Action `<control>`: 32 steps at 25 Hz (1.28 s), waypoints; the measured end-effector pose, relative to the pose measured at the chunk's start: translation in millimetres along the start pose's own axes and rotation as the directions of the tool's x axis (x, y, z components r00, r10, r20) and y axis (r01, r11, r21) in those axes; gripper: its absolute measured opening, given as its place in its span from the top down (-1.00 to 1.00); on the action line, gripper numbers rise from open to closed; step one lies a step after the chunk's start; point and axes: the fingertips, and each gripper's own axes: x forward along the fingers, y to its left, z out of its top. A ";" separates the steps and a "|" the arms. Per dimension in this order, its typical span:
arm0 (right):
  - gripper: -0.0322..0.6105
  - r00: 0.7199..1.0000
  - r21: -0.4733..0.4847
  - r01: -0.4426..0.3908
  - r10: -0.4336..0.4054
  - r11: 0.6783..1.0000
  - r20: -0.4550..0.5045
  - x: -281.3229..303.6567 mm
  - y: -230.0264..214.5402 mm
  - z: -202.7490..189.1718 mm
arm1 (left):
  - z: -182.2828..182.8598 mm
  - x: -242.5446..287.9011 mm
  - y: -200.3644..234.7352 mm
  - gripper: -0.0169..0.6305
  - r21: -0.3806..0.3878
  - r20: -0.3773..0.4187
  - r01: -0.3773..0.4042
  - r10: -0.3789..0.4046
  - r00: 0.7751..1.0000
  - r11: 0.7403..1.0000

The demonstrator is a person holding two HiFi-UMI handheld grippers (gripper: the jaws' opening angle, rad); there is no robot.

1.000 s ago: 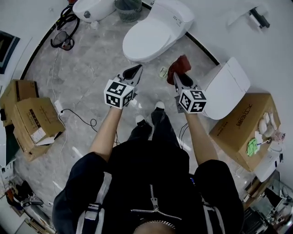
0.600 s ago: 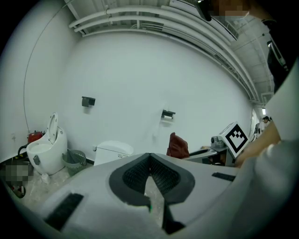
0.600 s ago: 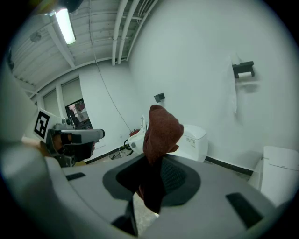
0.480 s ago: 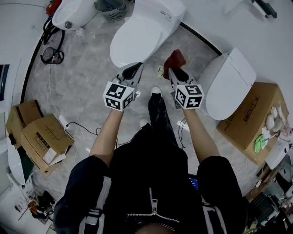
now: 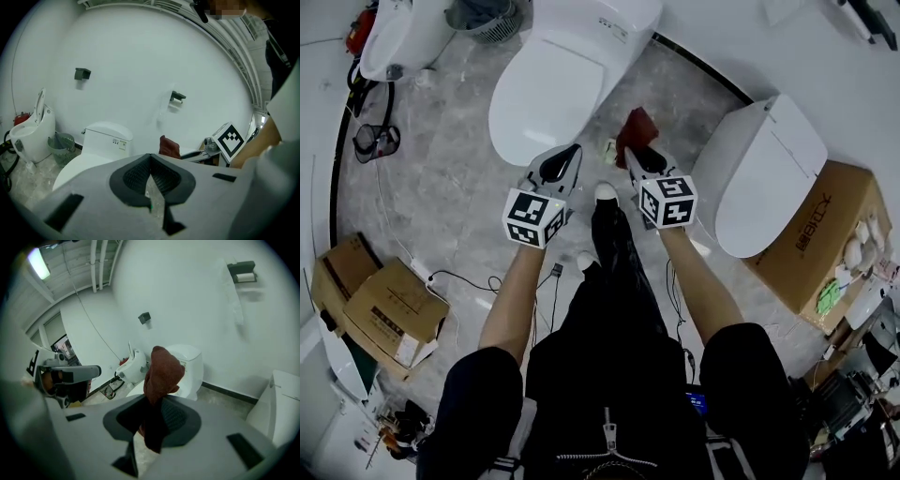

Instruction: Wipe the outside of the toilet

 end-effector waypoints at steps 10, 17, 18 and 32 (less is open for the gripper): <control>0.62 0.997 0.108 0.031 -0.023 0.994 -0.074 99.0 -56.6 -37.8 | -46.9 59.1 38.4 0.95 -0.028 -0.040 0.019 -0.020 0.999 0.999; 0.62 0.991 0.206 0.080 -0.056 0.975 -0.118 175.6 -108.0 -67.8 | -82.9 91.0 60.7 0.95 -0.053 -0.063 0.021 -0.025 0.998 0.998; 0.62 0.990 0.221 0.090 -0.063 0.971 -0.126 186.6 -113.5 -73.4 | -87.9 93.6 63.9 0.95 -0.053 -0.070 0.026 -0.030 0.997 0.998; 0.62 0.949 0.332 0.230 -0.135 0.915 -0.286 318.9 -190.9 -138.3 | -131.9 123.5 110.3 0.95 -0.095 -0.078 0.006 -0.014 0.997 0.995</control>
